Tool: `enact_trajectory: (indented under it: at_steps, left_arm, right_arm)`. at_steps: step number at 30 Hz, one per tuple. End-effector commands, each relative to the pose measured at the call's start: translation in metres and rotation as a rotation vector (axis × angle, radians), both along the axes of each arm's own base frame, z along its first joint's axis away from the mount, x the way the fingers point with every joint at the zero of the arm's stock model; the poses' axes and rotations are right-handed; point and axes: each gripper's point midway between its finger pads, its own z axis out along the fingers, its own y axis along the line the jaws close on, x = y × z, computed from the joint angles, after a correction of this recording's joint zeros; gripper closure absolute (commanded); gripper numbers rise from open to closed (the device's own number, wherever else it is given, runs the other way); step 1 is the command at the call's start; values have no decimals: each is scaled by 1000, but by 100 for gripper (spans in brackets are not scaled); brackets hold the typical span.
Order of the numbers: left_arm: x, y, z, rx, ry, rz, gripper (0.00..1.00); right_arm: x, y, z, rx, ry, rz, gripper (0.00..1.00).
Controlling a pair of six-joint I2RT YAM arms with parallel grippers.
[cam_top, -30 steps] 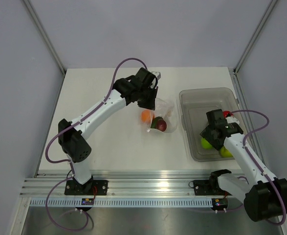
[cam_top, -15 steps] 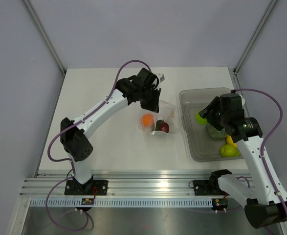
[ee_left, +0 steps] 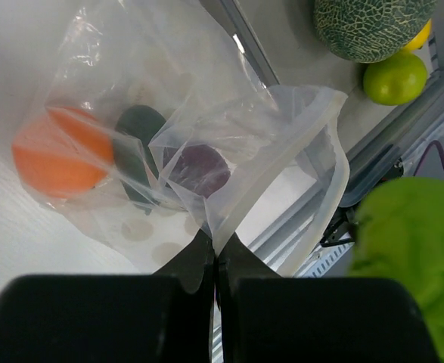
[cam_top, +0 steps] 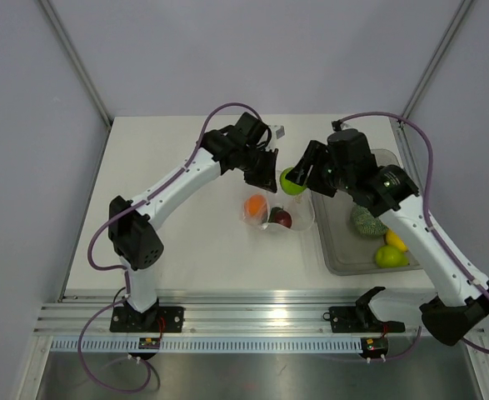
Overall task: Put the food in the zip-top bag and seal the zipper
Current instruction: Place the fake fruit in the zipper food storage bag.
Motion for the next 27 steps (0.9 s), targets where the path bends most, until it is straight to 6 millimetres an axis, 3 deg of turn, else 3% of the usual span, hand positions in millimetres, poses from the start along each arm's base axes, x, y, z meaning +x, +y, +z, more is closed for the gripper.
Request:
enact_trajectory:
  at_steps: [1, 9, 13, 14, 15, 18, 24, 27]
  left_arm:
    - [-1, -10, 39, -158, -17, -38, 100]
    - [-11, -7, 57, -276, 33, -72, 100]
    - [-16, -9, 65, -319, 48, -83, 100]
    - [-18, -8, 63, -331, 69, -86, 100]
    - [-20, -8, 67, -349, 70, -90, 100]
    - [-20, -8, 69, -378, 85, -82, 100]
    - [-17, -7, 64, -388, 110, -57, 100]
    - [-13, -2, 63, -387, 110, -36, 100]
  right_arm:
    - [13, 16, -3, 20, -3, 5, 43]
    - [33, 19, -47, -26, 61, -59, 42]
    - [45, 8, -63, -112, 66, -119, 36]
    - [49, 3, -64, -141, 59, -137, 31]
    - [49, 4, -65, -155, 65, -126, 15]
    - [51, 14, -62, -159, 79, -69, 1]
    - [40, 6, -53, -150, 68, -74, 1]
    - [23, -28, -40, -186, 15, -165, 7]
